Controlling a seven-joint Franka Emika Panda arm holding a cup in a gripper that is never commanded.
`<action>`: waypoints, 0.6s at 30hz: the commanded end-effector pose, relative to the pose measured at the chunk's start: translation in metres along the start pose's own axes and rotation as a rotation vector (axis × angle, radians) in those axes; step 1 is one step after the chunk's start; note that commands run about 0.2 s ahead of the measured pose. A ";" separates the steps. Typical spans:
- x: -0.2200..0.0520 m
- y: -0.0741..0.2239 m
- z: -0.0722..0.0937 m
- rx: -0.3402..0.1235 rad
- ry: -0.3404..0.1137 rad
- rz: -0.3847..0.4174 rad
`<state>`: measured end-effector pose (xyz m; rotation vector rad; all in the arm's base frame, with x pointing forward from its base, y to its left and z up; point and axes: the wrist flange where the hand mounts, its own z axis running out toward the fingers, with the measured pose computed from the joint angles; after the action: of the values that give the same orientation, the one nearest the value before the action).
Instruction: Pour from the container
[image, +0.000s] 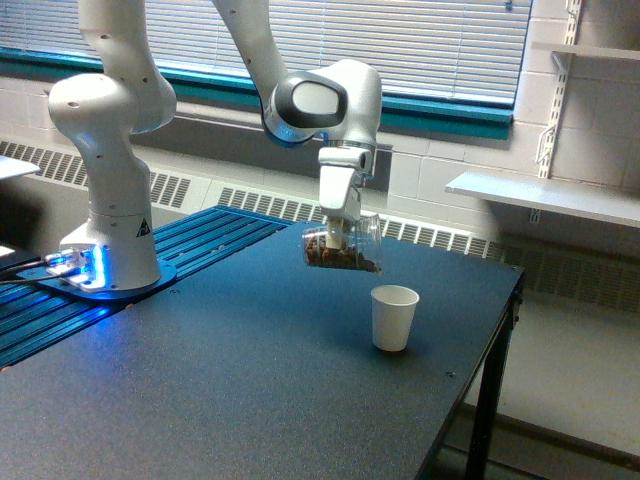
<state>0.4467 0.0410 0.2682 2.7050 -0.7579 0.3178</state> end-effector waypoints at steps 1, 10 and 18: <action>0.004 -0.007 -0.007 -0.021 0.007 0.000; 0.003 -0.008 -0.008 -0.050 -0.004 -0.002; -0.001 -0.009 -0.006 -0.066 -0.018 -0.014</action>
<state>0.4495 0.0446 0.2712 2.6536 -0.7531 0.2710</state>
